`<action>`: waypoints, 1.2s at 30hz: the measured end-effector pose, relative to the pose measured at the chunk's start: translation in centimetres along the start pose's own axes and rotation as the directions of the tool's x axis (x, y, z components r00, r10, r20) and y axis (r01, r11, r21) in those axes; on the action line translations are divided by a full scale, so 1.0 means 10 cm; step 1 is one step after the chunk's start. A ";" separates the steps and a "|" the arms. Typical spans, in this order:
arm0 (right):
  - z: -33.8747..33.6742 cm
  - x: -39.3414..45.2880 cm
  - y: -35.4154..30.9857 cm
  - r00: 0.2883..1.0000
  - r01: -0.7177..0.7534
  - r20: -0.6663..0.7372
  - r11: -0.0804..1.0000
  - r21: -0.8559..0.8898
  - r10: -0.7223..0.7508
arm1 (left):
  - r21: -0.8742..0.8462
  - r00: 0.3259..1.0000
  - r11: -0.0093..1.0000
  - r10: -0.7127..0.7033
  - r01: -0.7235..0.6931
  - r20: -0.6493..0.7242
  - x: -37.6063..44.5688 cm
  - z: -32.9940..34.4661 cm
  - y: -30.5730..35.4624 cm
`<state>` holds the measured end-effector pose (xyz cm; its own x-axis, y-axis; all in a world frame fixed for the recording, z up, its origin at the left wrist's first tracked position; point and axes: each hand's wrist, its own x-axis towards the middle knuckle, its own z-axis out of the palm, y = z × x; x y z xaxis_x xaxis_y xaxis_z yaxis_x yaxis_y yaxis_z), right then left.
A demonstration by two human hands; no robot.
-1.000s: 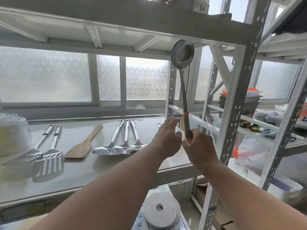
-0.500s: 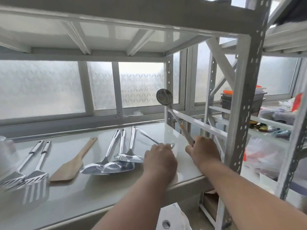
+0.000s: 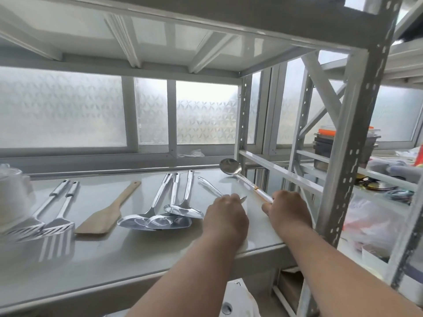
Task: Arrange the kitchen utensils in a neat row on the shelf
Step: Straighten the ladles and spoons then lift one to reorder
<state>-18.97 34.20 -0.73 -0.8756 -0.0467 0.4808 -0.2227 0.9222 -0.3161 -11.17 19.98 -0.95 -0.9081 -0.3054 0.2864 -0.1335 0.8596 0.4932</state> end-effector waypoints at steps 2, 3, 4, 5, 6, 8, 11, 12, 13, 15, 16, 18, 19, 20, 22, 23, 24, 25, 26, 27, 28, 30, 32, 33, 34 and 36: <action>0.02 0.01 0.00 1.000 -0.003 -0.004 1.000 -0.017 0.003 | -0.004 1.000 1.000 0.001 -0.001 -0.005 0.00 0.00 0.00; 0.03 0.02 0.00 1.000 -0.008 -0.004 1.000 -0.024 0.008 | -0.005 1.000 1.000 0.001 -0.001 -0.004 0.01 0.00 -0.01; 0.04 0.03 0.00 1.000 -0.015 -0.002 0.999 -0.030 0.015 | -0.006 1.000 1.000 0.002 -0.002 -0.002 0.01 0.01 -0.01; 0.04 0.03 0.00 1.000 -0.022 0.005 0.999 -0.037 0.022 | -0.005 1.000 1.000 0.003 -0.003 -0.001 0.01 0.01 -0.01; 0.05 0.04 0.00 1.000 -0.027 0.013 0.999 -0.043 0.028 | -0.002 1.000 1.000 0.005 -0.005 -0.002 0.02 0.01 -0.01; 0.05 0.05 0.00 0.999 -0.026 0.027 0.999 -0.040 0.027 | -0.002 1.000 1.000 0.009 -0.009 -0.008 0.02 0.00 0.00; 0.06 0.05 -0.01 0.999 -0.014 0.044 1.000 -0.014 0.014 | -0.012 1.000 1.000 0.009 -0.009 -0.005 0.03 0.02 0.00; 0.06 0.05 0.00 0.999 -0.012 0.045 1.000 -0.012 0.012 | -0.014 1.000 1.000 0.009 -0.009 -0.006 0.03 0.02 -0.01; 0.07 0.06 0.01 0.999 -0.010 0.043 1.000 -0.010 0.011 | -0.015 1.000 1.000 0.008 -0.008 -0.005 0.03 0.02 -0.01; 0.09 0.07 0.03 0.999 -0.008 0.041 1.000 -0.001 0.008 | -0.015 1.000 1.000 0.004 -0.004 0.000 0.02 0.01 0.00; 0.10 0.08 0.03 0.999 -0.007 0.042 1.000 0.004 0.007 | -0.015 1.000 1.000 0.000 0.000 0.007 0.00 -0.01 0.01; 0.12 0.09 0.05 0.999 -0.008 0.040 1.000 0.005 0.007 | -0.012 1.000 1.000 -0.003 0.004 0.012 -0.02 -0.03 0.02; 0.13 0.10 0.05 0.999 -0.008 0.037 1.000 0.004 0.008 | -0.008 1.000 1.000 0.000 0.000 0.012 -0.02 -0.04 0.02; 0.14 0.10 0.05 0.999 -0.010 0.036 1.000 0.003 0.009 | -0.006 1.000 1.000 0.002 -0.002 0.010 -0.03 -0.04 0.02; 0.15 0.11 0.06 0.999 -0.009 0.037 1.000 0.004 0.009 | -0.007 1.000 1.000 0.004 -0.004 0.009 -0.02 -0.04 0.02; 0.15 0.11 0.06 0.999 -0.007 0.038 1.000 0.004 0.007 | -0.009 1.000 1.000 0.005 -0.005 0.012 -0.02 -0.04 0.02; 0.14 0.11 0.06 0.999 -0.006 0.040 1.000 0.004 0.006 | -0.010 1.000 1.000 0.005 -0.005 0.014 -0.01 -0.04 0.02; 0.14 0.11 0.06 0.999 -0.006 0.042 1.000 0.004 0.006 | -0.011 1.000 1.000 0.004 -0.004 0.015 -0.02 -0.04 0.02; 0.14 0.11 0.06 0.999 -0.005 0.042 1.000 0.003 0.005 | -0.010 1.000 1.000 0.004 -0.004 0.016 -0.02 -0.04 0.02; 0.14 0.11 0.06 0.999 -0.005 0.042 1.000 0.002 0.005 | -0.010 1.000 1.000 0.005 -0.005 0.017 -0.02 -0.04 0.02; 0.14 0.11 0.06 0.999 -0.007 0.042 1.000 0.002 0.006 | -0.006 1.000 1.000 0.006 -0.006 0.017 -0.02 -0.04 0.02; 0.14 0.11 0.05 0.999 -0.014 0.047 1.000 0.005 0.014 | 0.005 1.000 1.000 0.007 -0.007 0.018 -0.01 -0.04 0.02; 0.15 0.12 0.05 0.999 -0.018 0.049 1.000 0.007 0.018 | 0.010 1.000 1.000 0.014 -0.014 0.015 0.00 -0.03 0.01; 0.15 0.12 0.06 0.999 -0.018 0.050 1.000 0.007 0.017 | 0.012 1.000 1.000 0.018 -0.019 0.012 0.00 -0.02 0.01; 0.15 0.12 0.06 0.998 -0.018 0.052 1.000 0.007 0.017 | 0.013 1.000 1.000 0.022 -0.022 0.010 0.01 -0.02 0.00; 0.15 0.13 0.06 0.998 -0.021 0.062 1.000 0.005 0.021 | 0.016 0.999 0.999 0.033 -0.033 0.006 0.03 0.00 -0.01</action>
<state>-20.85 34.08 -1.54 -0.9048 -0.0510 0.4227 -0.2061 0.9213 -0.3299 -11.47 19.78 -0.95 -0.9142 -0.2746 0.2980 -0.1095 0.8755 0.4706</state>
